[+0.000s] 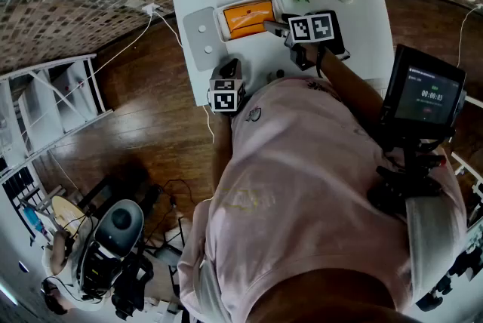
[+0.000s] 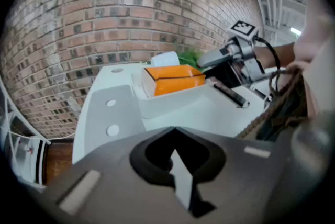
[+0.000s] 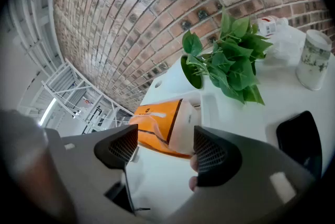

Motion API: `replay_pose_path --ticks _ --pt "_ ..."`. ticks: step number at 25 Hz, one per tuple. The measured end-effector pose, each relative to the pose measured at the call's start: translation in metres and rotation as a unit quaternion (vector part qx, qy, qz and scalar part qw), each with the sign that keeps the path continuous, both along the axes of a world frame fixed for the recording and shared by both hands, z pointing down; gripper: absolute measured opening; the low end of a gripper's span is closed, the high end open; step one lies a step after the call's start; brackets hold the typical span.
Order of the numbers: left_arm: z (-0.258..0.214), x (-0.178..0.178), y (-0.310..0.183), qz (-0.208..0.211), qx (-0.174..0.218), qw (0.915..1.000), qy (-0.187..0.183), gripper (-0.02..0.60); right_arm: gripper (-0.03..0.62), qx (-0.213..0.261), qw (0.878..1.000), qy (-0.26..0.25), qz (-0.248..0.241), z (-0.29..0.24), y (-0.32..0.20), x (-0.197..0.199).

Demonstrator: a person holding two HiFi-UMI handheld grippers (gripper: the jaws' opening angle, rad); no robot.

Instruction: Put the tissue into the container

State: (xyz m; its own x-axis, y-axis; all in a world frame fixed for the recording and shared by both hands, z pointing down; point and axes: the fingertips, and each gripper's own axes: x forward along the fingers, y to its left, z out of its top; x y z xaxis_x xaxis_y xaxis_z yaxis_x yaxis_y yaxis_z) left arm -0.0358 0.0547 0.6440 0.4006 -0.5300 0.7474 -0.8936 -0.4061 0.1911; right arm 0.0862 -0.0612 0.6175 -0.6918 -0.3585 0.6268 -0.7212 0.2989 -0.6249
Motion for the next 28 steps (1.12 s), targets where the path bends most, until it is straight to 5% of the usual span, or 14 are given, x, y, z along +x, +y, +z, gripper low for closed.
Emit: replay_pose_path --ticks 7,12,14,17,18,22,28 --pt "-0.040 -0.054 -0.064 -0.095 0.040 0.9937 0.045 0.006 0.313 0.022 1.000 0.021 0.003 -0.011 -0.017 -0.012" --pt "-0.046 -0.080 -0.099 -0.141 0.021 0.9855 0.092 0.008 0.273 0.069 0.996 0.062 0.016 -0.027 -0.037 0.031" --pt "-0.039 -0.083 -0.114 -0.157 -0.003 0.9769 0.145 0.008 0.084 0.055 0.997 0.041 0.038 -0.017 -0.049 0.043" --pt "-0.035 -0.084 -0.137 -0.193 -0.030 0.9492 0.247 0.008 0.066 0.014 0.999 -0.029 0.044 -0.007 -0.058 0.038" --pt "-0.032 -0.083 -0.141 -0.192 -0.037 0.9473 0.254 0.009 0.067 0.012 0.999 -0.039 0.034 -0.008 -0.059 0.033" --pt "-0.030 -0.063 -0.134 -0.125 -0.056 0.9646 0.225 0.023 0.112 0.018 0.999 -0.035 -0.036 -0.027 -0.045 0.008" --pt "-0.028 -0.039 -0.118 -0.094 -0.050 0.9803 0.166 0.011 0.130 -0.013 0.987 0.118 -0.112 0.005 -0.019 0.006"
